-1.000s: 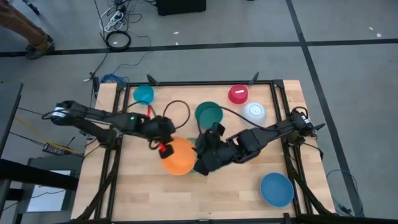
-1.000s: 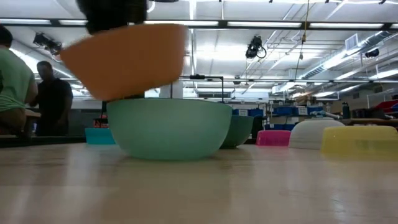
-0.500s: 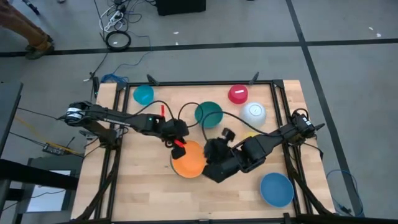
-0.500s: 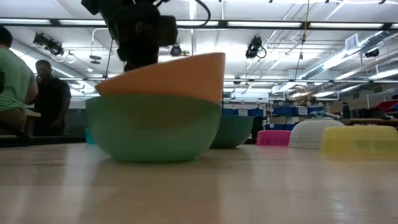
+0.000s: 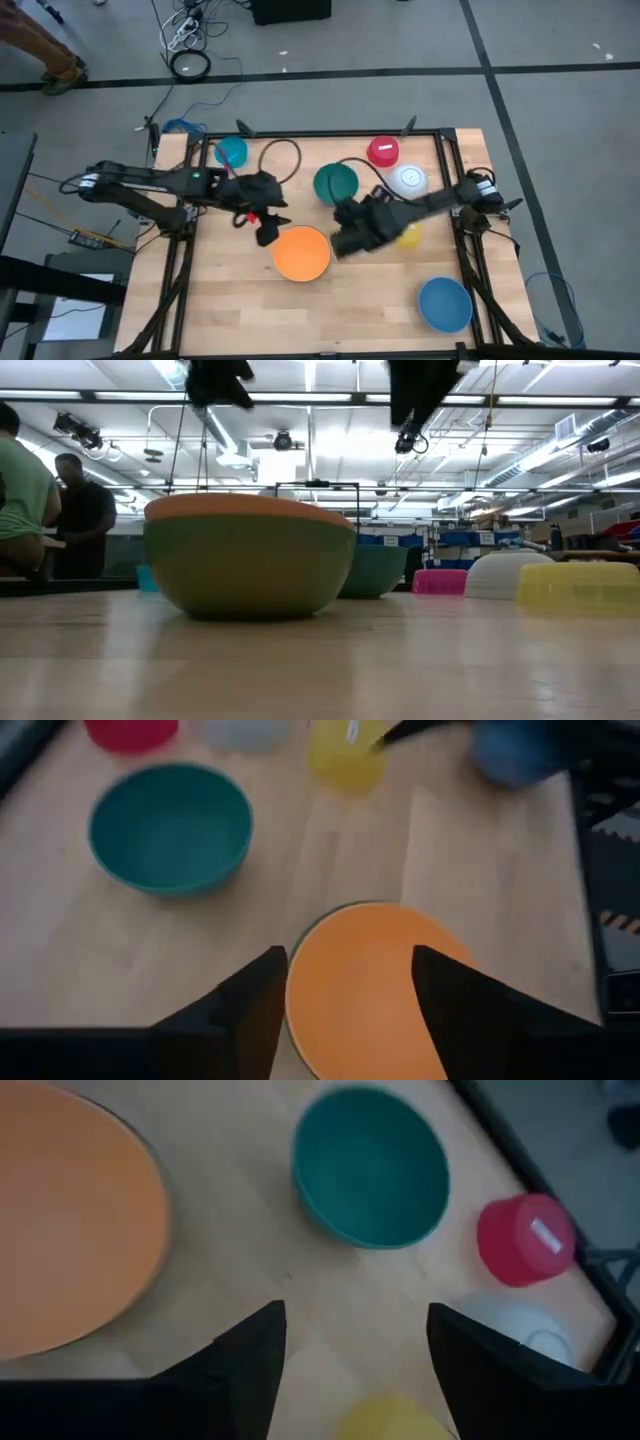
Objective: Nest bowls inside each other
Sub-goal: Stack the bottom right blue bowl on top of the orange bowl
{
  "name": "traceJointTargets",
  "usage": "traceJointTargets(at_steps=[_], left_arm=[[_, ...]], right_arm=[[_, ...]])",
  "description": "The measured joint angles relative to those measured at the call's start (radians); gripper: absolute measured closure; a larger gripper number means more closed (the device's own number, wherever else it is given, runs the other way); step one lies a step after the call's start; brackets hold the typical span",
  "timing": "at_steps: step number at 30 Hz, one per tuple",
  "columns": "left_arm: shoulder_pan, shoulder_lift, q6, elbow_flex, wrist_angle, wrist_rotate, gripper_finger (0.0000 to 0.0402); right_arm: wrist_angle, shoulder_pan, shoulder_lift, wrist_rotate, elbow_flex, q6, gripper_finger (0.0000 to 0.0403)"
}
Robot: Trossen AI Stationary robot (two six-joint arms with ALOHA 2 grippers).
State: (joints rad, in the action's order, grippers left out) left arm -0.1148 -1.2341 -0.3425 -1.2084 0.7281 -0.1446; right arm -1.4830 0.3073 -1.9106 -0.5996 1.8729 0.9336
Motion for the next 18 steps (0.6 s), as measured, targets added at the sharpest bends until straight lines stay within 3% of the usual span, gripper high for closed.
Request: traceJointTargets(at_steps=[5,12,15,18], left_arm=[[-0.075,0.099,-0.043,-0.029,0.091,-0.103,0.0171],[-0.179,0.214,-0.139,-0.029,0.193,-0.208,0.017],[-0.213,0.242,-0.159,-0.029,0.195,-0.226,0.017],[-0.24,0.26,-0.167,-0.029,0.195,-0.247,0.017]], right_arm=[[0.288,-0.143,-0.002,0.145,-0.155,-0.224,0.0194],[0.466,-0.327,-0.002,0.266,-0.271,-0.374,0.0197],[0.559,-0.367,-0.002,0.375,-0.304,-0.412,0.0194],[0.584,-0.38,-0.002,0.406,-0.311,-0.414,0.0192]])
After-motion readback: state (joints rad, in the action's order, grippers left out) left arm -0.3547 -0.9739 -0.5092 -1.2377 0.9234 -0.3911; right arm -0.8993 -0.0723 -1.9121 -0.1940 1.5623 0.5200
